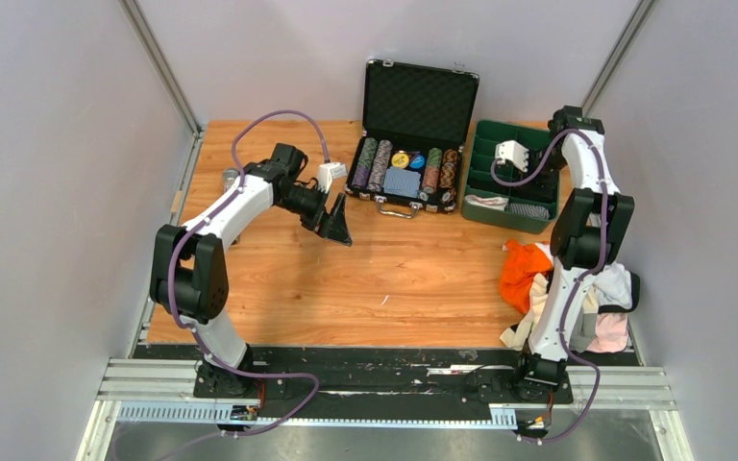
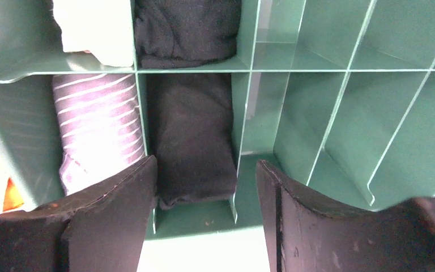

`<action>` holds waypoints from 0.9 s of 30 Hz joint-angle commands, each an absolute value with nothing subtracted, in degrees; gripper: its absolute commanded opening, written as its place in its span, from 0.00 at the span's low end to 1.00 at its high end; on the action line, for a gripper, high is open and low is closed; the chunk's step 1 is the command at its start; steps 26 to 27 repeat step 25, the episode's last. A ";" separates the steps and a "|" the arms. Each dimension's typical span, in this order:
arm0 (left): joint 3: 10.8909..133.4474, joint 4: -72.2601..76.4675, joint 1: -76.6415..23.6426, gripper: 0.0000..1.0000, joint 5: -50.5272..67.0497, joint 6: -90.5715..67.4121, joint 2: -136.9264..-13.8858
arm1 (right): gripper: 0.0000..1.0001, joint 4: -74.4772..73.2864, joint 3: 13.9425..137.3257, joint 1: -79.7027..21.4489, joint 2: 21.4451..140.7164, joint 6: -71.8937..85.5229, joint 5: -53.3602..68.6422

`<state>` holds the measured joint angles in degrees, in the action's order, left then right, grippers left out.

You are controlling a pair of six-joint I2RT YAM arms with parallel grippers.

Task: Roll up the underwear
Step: Reset both arms

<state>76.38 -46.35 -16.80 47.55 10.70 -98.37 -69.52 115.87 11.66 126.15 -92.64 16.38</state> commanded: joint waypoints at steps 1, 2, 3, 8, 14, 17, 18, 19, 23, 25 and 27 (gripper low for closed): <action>77.00 -45.44 -16.96 1.00 46.24 10.93 -94.83 | 0.66 -73.57 120.67 11.79 119.04 -90.54 19.38; 77.71 -45.57 -16.87 1.00 45.31 11.39 -94.59 | 0.67 -73.63 121.35 11.67 117.89 -89.24 20.13; 78.05 -45.93 -16.83 1.00 43.01 11.67 -94.45 | 0.67 -73.65 122.13 11.42 116.69 -87.26 21.07; 82.99 -45.83 -16.43 1.00 34.09 13.07 -93.30 | 0.73 -70.76 125.68 8.97 109.51 -68.67 29.44; 85.54 -36.61 -15.67 1.00 12.87 8.35 -87.89 | 1.00 -48.76 117.31 8.20 98.54 -18.63 35.74; 84.43 -29.73 -15.56 1.00 7.39 6.62 -83.80 | 1.00 -41.54 109.80 7.61 92.72 -5.31 32.98; 84.14 -28.02 -15.56 1.00 6.70 6.52 -83.17 | 1.00 -40.11 107.57 7.11 91.10 -3.30 30.85; 83.92 -27.50 -15.54 1.00 6.69 6.35 -82.29 | 1.00 -38.64 105.54 6.45 89.59 -2.13 27.64; 85.27 -28.88 -15.56 1.00 6.91 6.09 -82.36 | 1.00 -36.45 97.96 5.10 86.27 -2.42 18.62; 85.23 -29.30 -15.56 1.00 7.05 6.14 -82.09 | 1.00 -36.49 95.82 5.10 85.17 -3.50 17.59; 85.23 -29.30 -15.56 1.00 7.05 6.14 -82.09 | 1.00 -36.49 95.82 5.10 85.17 -3.50 17.59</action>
